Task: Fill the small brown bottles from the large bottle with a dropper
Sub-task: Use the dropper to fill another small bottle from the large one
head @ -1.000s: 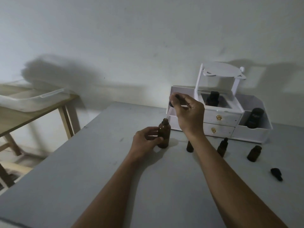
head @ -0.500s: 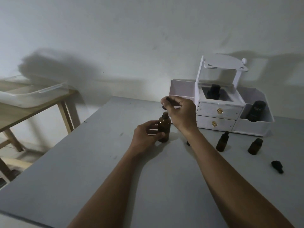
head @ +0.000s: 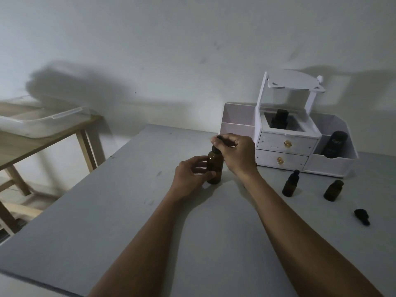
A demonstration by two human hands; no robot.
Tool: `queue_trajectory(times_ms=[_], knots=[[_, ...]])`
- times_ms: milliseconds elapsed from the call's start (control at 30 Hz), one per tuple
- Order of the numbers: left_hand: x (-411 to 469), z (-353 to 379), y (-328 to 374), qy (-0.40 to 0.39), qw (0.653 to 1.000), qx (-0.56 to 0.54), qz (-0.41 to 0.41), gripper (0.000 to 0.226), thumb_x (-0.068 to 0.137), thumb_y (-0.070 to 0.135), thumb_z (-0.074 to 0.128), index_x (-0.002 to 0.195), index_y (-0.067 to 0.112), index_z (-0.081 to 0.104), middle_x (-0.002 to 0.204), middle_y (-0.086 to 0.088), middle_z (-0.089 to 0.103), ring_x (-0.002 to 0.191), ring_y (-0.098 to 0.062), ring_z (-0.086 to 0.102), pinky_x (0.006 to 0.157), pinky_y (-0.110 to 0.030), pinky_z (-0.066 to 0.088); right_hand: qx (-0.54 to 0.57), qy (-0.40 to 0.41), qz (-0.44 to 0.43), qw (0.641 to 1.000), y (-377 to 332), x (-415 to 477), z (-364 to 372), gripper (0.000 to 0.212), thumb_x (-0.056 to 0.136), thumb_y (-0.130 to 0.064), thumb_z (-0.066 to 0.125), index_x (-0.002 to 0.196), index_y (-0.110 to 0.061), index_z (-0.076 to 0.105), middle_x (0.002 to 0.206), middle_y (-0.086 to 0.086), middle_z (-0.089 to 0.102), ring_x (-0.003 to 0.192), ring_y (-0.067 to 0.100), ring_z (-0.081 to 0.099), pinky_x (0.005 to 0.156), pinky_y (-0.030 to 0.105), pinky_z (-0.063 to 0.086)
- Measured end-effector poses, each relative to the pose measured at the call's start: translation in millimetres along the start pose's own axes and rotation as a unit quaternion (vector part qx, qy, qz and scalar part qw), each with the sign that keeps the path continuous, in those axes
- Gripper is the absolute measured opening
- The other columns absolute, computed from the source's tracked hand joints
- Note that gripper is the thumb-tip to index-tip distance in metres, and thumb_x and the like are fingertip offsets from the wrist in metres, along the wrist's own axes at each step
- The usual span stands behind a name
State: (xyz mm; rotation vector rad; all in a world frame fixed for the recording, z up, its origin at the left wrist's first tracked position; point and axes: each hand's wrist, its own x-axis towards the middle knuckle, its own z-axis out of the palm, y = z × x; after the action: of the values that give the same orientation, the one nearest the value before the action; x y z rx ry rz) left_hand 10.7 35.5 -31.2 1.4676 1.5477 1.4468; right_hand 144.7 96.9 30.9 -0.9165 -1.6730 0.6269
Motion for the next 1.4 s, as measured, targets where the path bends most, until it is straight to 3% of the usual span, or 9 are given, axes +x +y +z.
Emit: queue_trajectory(times_ms=[133, 433, 767, 1133, 1400], knots=[[0.9, 0.2, -1.4, 0.004, 1.0, 0.0, -0.001, 0.053, 0.077, 0.017, 0.083, 0.128, 0.019, 0.066, 0.111, 0.001, 0.074, 0.097, -0.009, 0.071, 0.09, -0.033, 0.058, 0.008, 0.008, -0.001, 1.0, 1.0, 2.3, 2.2, 0.012, 0.085, -0.023, 0.075, 0.086, -0.011, 0.079, 0.075, -0.004, 0.074, 0.069, 0.002, 0.068, 0.068, 0.008, 0.051], [2.0, 1.1, -1.5, -0.001, 1.0, 0.005, -0.001, 0.054, 0.078, 0.018, 0.082, 0.13, 0.019, 0.064, 0.115, 0.0, 0.073, 0.1, -0.01, 0.07, 0.091, -0.033, 0.057, 0.005, 0.022, -0.002, 1.0, 1.0, 3.7, 6.4, 0.015, 0.086, -0.019, 0.074, 0.079, -0.006, 0.078, 0.07, 0.002, 0.073, 0.065, 0.014, 0.069, 0.068, 0.019, 0.056], [0.1, 1.7, 0.4, -0.003, 1.0, -0.001, -0.006, 0.054, 0.08, 0.016, 0.081, 0.131, 0.016, 0.063, 0.117, -0.002, 0.072, 0.103, -0.015, 0.069, 0.092, -0.033, 0.056, -0.014, 0.027, -0.026, 0.999, 1.7, 1.8, 8.5, 0.012, 0.086, -0.019, 0.074, 0.081, -0.008, 0.078, 0.069, -0.004, 0.07, 0.063, -0.001, 0.064, 0.062, 0.002, 0.047], [1.4, -0.7, -3.8, -0.003, 1.0, 0.006, 0.009, 0.051, 0.079, 0.015, 0.081, 0.128, 0.02, 0.066, 0.11, 0.002, 0.074, 0.091, 0.002, 0.07, 0.072, -0.01, 0.053, -0.02, 0.018, -0.013, 1.0, -1.3, -0.7, 1.3, 0.018, 0.084, -0.03, 0.076, 0.092, -0.014, 0.078, 0.082, -0.009, 0.073, 0.073, -0.007, 0.065, 0.068, 0.0, 0.047], [-0.8, -0.3, -3.9, 0.007, 1.0, 0.001, 0.006, 0.05, 0.078, 0.011, 0.081, 0.125, 0.023, 0.067, 0.108, 0.004, 0.074, 0.094, -0.004, 0.071, 0.08, -0.018, 0.056, 0.023, 0.019, -0.023, 0.999, -18.8, 10.5, -4.0, 0.015, 0.085, -0.026, 0.075, 0.09, -0.013, 0.077, 0.077, -0.009, 0.073, 0.071, -0.002, 0.069, 0.069, 0.006, 0.051]])
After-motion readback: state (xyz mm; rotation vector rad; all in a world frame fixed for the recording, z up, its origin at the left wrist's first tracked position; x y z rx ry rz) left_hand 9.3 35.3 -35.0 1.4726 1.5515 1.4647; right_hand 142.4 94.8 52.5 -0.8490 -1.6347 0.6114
